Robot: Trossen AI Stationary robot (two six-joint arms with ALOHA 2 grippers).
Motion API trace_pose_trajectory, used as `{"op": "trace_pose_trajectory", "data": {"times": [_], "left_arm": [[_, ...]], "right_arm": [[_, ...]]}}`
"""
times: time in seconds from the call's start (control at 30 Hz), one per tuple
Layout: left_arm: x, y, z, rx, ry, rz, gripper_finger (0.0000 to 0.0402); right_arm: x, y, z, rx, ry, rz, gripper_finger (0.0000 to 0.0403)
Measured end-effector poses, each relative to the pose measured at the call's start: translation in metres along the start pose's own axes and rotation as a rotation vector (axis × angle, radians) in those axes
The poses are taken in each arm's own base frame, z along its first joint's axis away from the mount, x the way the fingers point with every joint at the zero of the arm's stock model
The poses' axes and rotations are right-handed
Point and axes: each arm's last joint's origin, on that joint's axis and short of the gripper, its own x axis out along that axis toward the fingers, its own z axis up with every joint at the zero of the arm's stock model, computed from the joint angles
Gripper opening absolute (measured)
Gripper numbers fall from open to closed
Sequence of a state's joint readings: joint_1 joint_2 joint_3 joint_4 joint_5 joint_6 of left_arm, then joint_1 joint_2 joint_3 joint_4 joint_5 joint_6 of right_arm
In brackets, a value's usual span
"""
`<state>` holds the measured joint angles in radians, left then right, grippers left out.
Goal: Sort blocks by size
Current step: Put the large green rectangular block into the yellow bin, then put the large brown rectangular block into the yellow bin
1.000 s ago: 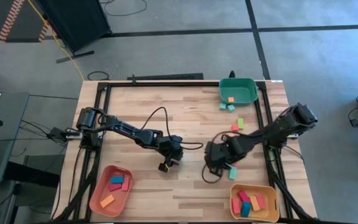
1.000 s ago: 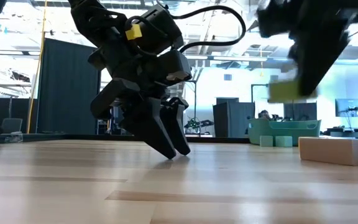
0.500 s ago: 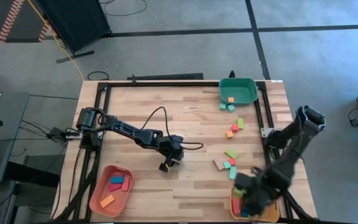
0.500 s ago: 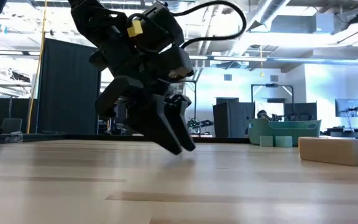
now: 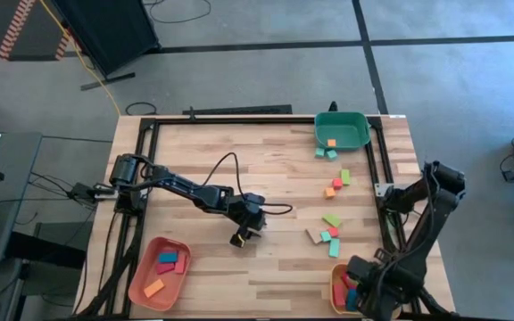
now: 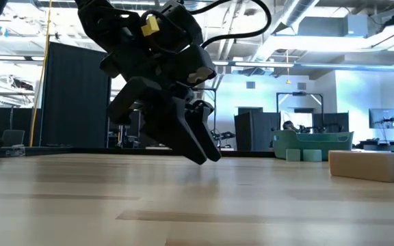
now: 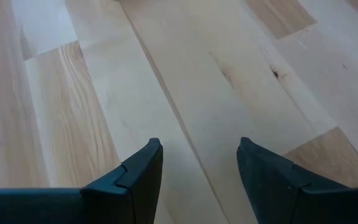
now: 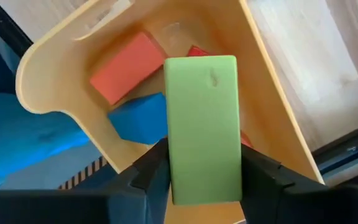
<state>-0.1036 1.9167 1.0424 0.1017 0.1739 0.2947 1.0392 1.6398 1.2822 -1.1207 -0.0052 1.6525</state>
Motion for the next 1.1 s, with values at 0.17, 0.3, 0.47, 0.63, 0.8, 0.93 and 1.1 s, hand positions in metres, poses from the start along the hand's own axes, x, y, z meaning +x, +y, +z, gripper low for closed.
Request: {"op": "trace_pose_trajectory", "data": {"times": [0.17, 0.3, 0.47, 0.63, 0.8, 0.93, 1.1], "left_arm": [[0.0, 0.0, 0.0, -0.004, 0.004, -0.002, 0.0197], [0.0, 0.0, -0.001, -0.006, 0.007, -0.003, 0.0197], [0.0, 0.0, -0.001, -0.006, 0.012, -0.004, 0.0197], [0.0, 0.0, -0.002, -0.006, 0.016, -0.005, 0.0197], [0.0, -0.001, -0.002, -0.008, 0.023, -0.007, 0.0197], [0.0, -0.001, -0.002, -0.008, 0.024, -0.007, 0.0197], [0.0, -0.001, -0.002, -0.007, 0.024, -0.007, 0.0197]], "right_arm": [[0.0, -0.001, 0.0, 0.009, 0.015, -0.006, 0.0209], [0.0, -0.005, 0.0, 0.054, 0.024, -0.058, 0.0218], [-0.002, -0.01, 0.001, 0.066, 0.052, -0.092, 0.0223], [-0.012, -0.015, 0.007, 0.086, 0.037, -0.081, 0.0224], [-0.021, -0.022, 0.018, 0.097, -0.052, -0.07, 0.0224], [-0.023, -0.025, 0.033, 0.094, -0.149, -0.091, 0.0225], [-0.024, -0.028, 0.06, 0.123, -0.248, -0.107, 0.0225]]}}
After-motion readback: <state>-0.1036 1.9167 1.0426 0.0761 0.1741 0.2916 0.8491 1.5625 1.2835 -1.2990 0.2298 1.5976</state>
